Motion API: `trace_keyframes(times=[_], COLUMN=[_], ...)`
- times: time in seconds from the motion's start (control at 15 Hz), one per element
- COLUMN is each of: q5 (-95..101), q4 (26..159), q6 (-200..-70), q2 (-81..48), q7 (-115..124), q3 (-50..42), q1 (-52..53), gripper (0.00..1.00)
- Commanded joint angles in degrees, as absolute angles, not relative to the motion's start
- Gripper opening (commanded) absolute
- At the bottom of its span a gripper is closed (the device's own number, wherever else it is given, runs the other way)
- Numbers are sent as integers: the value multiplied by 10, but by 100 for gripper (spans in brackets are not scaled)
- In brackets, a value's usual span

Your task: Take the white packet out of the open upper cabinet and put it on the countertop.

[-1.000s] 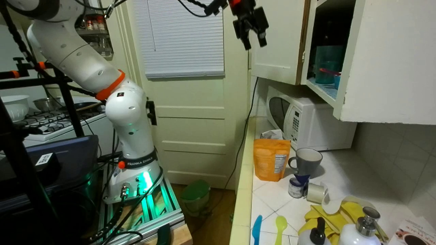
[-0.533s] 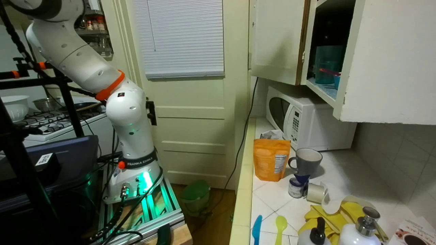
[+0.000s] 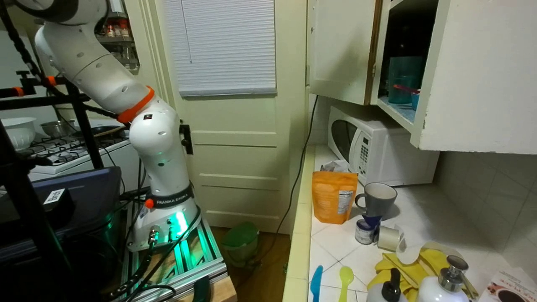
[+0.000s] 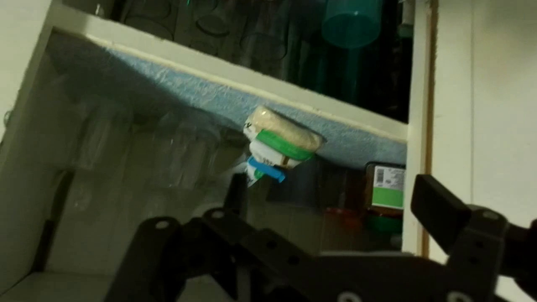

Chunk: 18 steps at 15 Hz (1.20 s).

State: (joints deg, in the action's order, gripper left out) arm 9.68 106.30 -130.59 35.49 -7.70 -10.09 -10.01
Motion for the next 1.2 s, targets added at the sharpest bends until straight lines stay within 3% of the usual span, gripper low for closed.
trace_keyframes(times=[0.0,0.53,1.13], q5=[105,101,41], q4=[980,831,896], q6=[-1363,-1433,-1430], q2=[251,61,67], q7=[-85,102,35], q3=[-128,-117,-135], q1=[-105,-130,-117], gripper=[100,100,100])
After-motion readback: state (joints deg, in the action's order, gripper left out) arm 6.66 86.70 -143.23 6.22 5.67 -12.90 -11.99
